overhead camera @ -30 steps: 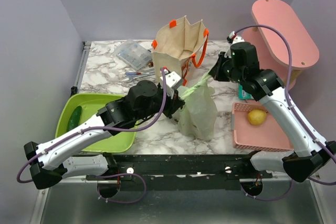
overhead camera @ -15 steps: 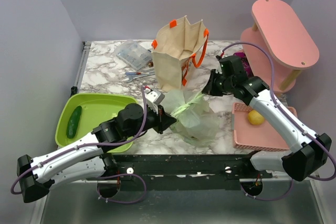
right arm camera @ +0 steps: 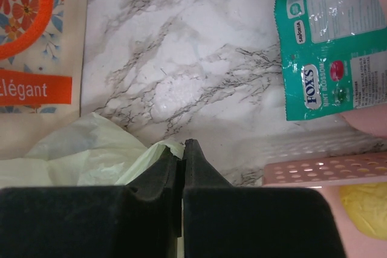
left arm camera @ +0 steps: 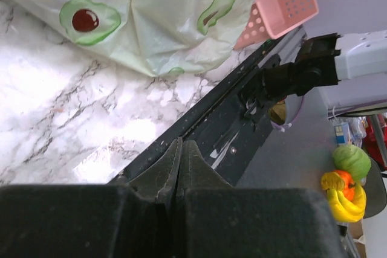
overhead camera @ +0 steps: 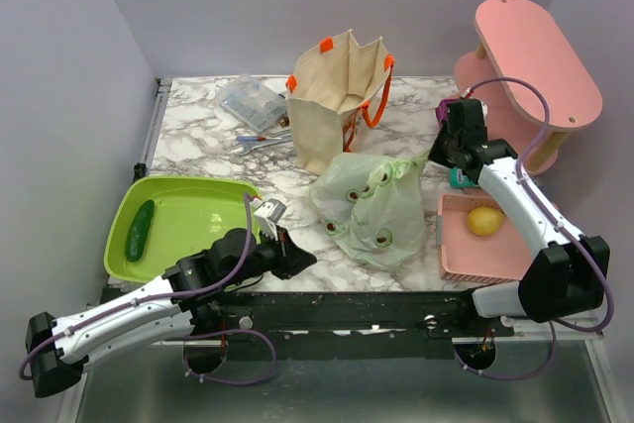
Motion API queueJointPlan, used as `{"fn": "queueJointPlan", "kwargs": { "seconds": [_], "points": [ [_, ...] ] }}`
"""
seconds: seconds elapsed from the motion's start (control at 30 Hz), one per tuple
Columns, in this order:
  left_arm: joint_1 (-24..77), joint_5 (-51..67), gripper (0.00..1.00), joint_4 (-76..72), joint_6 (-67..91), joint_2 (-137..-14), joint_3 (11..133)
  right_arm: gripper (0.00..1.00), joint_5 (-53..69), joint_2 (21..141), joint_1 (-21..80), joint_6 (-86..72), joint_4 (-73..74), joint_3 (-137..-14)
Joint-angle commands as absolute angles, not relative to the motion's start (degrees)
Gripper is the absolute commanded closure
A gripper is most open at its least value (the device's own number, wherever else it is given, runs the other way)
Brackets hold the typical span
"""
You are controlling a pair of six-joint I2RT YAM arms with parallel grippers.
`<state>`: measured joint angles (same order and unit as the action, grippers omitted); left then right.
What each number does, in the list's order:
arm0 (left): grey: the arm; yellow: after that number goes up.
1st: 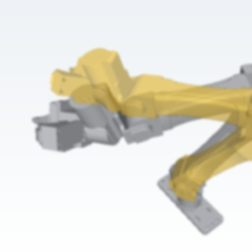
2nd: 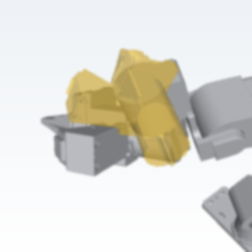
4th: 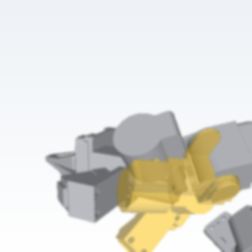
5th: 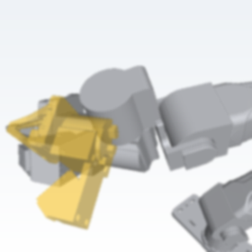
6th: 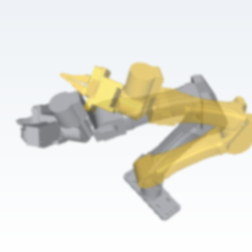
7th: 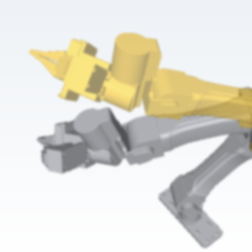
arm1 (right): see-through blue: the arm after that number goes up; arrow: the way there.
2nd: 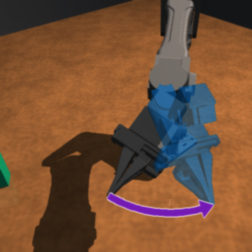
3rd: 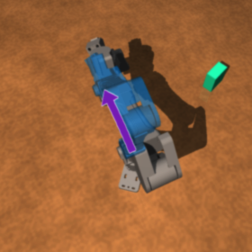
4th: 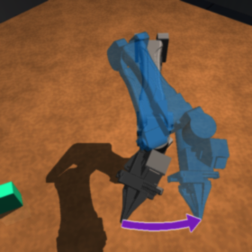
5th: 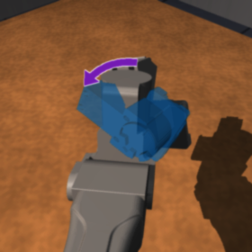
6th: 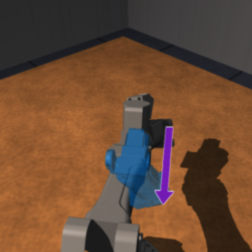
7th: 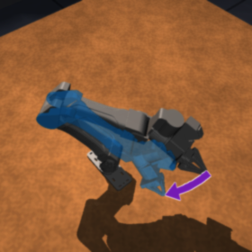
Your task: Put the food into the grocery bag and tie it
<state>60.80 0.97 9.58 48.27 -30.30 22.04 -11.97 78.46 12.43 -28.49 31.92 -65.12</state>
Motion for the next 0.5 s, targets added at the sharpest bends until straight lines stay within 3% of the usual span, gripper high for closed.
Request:
{"fn": "queueJointPlan", "kwargs": {
  "seconds": [0.0, 0.23, 0.27, 0.37, 0.4, 0.43, 0.47],
  "points": [
    [61.3, 1.8, 1.00, 10.2, 51.1, -31.0, 22.2, 0.99, -13.6, 77.9, 12.9, -29.1, 29.0, -64.5],
    [61.4, 2.0, 1.00, 14.3, 47.4, -33.8, 29.8, 0.99, -7.8, 74.3, 12.9, -28.4, 31.1, -65.7],
    [61.4, 1.8, 1.00, 15.8, 46.7, -34.4, 31.7, 0.92, -7.1, 74.0, 13.0, -28.3, 32.0, -66.3],
    [61.4, 0.5, 1.00, 19.9, 44.2, -35.0, 36.8, 0.45, -5.9, 72.3, 12.9, -28.4, 34.9, -68.1],
    [61.4, 0.5, 1.00, 21.3, 43.5, -35.0, 38.8, 0.36, -5.9, 71.6, 12.9, -28.4, 35.8, -68.8],
    [61.4, -1.4, 0.93, 23.0, 42.8, -35.0, 40.4, 0.30, -6.2, 71.0, 12.9, -28.5, 36.6, -69.5],
    [61.4, -2.2, 0.76, 24.2, 42.1, -34.8, 42.5, 0.27, -6.5, 70.3, 13.0, -28.4, 37.5, -70.5]
  ]
}}
